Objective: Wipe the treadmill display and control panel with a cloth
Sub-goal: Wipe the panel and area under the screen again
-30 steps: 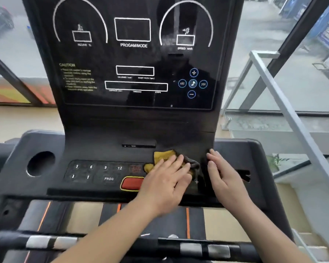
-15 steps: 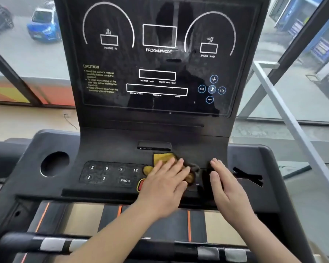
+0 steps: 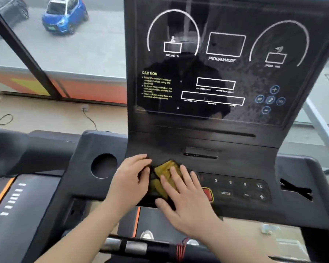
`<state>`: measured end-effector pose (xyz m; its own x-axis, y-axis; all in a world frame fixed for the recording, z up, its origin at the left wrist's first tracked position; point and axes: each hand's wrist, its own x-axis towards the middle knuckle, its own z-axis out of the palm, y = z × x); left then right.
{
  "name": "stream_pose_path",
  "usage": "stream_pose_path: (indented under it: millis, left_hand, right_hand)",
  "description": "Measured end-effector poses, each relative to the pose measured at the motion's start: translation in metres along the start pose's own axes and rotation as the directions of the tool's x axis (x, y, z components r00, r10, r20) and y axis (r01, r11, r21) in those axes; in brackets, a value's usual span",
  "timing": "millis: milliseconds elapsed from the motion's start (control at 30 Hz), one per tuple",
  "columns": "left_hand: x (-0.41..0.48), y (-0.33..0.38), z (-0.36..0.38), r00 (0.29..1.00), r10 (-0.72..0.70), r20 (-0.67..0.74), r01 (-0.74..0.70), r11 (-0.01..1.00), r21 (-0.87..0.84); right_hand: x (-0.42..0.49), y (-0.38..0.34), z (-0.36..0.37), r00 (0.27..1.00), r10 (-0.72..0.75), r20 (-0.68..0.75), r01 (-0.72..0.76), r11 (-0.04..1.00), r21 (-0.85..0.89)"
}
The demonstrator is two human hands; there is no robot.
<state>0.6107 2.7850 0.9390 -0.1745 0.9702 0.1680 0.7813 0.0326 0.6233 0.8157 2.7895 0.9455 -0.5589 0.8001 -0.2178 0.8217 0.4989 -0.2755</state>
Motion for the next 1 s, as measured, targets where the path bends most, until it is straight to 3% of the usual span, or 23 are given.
stream_pose_path:
  millis: [100,267,467,567,700,767,900,1000]
  left_hand:
    - [0.003,-0.033,-0.029,0.996,-0.074,-0.042,0.074,0.997,-0.004]
    - [0.007,-0.06,-0.048,0.99,-0.141,-0.028,0.141,0.99,-0.004]
    - [0.014,-0.069,-0.055,0.99,-0.134,-0.044,0.133,0.991,-0.032]
    - [0.026,-0.064,-0.057,0.99,-0.127,-0.052,0.124,0.99,-0.065]
    - [0.045,-0.048,-0.049,0.993,-0.098,-0.072,0.089,0.989,-0.116]
    - [0.058,-0.036,-0.04,0.996,-0.054,-0.076,0.044,0.992,-0.121]
    - [0.074,-0.007,-0.031,0.986,0.09,-0.143,-0.098,0.994,-0.054]
    - [0.08,0.018,-0.026,0.958,0.238,-0.157,-0.24,0.971,0.011]
  right_hand:
    - [0.034,-0.029,0.003,0.993,-0.11,0.039,0.111,0.993,-0.033]
    - [0.061,-0.037,0.004,1.0,0.014,-0.025,-0.015,0.999,-0.039]
    - [0.088,-0.064,0.022,0.955,-0.27,-0.121,0.249,0.955,-0.161]
    - [0.1,-0.037,-0.013,0.914,-0.289,-0.284,0.248,0.953,-0.173]
    - [0.115,-0.027,-0.075,0.79,-0.373,-0.486,0.242,0.919,-0.312]
    - [0.131,-0.012,-0.084,0.813,-0.395,-0.429,0.238,0.896,-0.374]
    - [0.133,0.054,-0.081,0.862,-0.478,-0.17,0.342,0.795,-0.5]
    - [0.105,0.095,-0.086,0.873,-0.437,-0.215,0.29,0.822,-0.491]
